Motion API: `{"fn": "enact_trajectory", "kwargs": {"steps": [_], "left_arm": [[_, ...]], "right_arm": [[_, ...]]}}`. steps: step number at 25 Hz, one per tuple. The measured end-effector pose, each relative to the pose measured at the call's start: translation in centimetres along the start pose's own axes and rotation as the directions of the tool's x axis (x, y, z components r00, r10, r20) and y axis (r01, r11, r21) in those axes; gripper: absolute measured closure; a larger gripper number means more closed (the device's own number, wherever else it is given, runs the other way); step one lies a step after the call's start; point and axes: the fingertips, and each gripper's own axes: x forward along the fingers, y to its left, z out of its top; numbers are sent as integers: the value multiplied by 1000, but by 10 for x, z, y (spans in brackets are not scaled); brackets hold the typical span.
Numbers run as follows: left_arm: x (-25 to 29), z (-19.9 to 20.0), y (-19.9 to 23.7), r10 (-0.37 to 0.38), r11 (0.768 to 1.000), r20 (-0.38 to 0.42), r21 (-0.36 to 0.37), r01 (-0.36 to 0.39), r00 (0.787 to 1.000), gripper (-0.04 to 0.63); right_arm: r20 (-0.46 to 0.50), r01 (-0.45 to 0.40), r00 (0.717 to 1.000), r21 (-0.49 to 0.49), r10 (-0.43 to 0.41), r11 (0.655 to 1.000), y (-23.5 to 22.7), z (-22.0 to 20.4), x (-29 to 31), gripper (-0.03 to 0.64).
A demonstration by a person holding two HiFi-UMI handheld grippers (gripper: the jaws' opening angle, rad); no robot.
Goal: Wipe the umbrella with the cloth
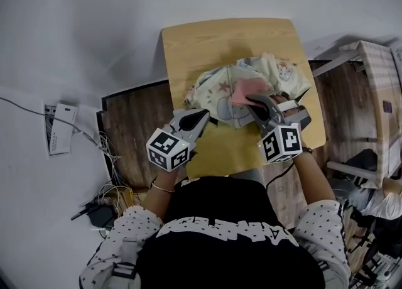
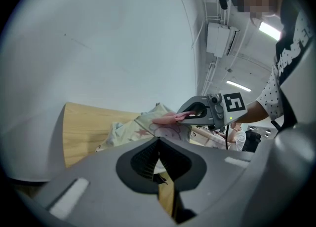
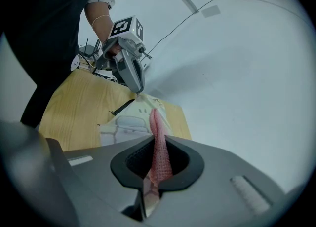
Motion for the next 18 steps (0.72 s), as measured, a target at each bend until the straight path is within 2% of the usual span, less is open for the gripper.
{"fn": "enact_trajectory", "kwargs": {"steps": [10,18], "left_arm": [[4,3,-16,16,1000,0,-1,-16,1000,594],[10,10,-36,28,1000,9,13,-28,1000,594]], "right_arm": [[47,-42,998,89,38,995,26,-6,-13,581],[149,-141,982,148,119,979,52,4,-28,581]]}}
